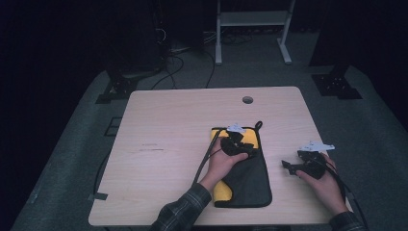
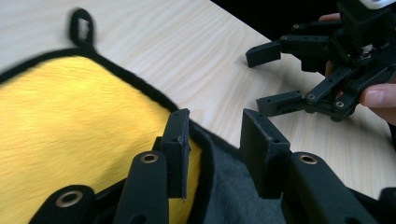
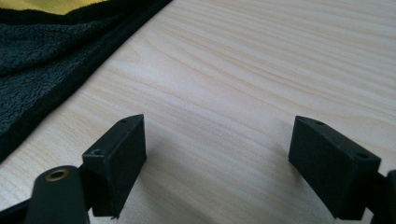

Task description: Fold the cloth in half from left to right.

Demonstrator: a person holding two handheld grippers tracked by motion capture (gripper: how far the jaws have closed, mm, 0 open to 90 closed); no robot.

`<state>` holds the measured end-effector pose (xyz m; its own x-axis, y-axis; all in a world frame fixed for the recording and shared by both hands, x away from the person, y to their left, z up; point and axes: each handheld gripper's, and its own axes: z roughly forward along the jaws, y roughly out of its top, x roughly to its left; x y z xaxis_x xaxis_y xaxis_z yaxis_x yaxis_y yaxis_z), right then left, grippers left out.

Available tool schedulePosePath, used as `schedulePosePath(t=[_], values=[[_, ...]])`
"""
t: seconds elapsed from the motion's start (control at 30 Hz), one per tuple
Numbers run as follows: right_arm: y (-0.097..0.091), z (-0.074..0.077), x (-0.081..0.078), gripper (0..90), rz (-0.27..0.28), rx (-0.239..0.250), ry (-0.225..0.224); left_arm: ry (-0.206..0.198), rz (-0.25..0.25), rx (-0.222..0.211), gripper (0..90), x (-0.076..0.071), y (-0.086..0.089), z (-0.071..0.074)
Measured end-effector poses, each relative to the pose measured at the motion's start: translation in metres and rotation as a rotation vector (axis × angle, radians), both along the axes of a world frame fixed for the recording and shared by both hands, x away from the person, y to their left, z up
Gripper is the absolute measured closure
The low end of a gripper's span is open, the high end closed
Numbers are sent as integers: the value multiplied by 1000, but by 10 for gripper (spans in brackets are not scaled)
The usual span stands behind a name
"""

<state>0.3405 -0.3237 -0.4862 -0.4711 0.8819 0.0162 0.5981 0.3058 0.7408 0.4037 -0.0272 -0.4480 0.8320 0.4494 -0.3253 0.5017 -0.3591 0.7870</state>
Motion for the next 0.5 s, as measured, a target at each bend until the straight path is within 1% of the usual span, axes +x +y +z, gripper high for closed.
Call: schedulePosePath(t=[0.1,0.23,0.37,0.5], values=[[0,0,0,177,0,0,0,-24,19,22,583,-1,17,7],[0,0,0,177,0,0,0,-52,55,59,531,-2,41,10],[0,0,0,177,0,0,0,-67,106,88,470,-5,66,10],[0,0,0,178,-1,0,0,-82,147,124,426,-9,86,8]])
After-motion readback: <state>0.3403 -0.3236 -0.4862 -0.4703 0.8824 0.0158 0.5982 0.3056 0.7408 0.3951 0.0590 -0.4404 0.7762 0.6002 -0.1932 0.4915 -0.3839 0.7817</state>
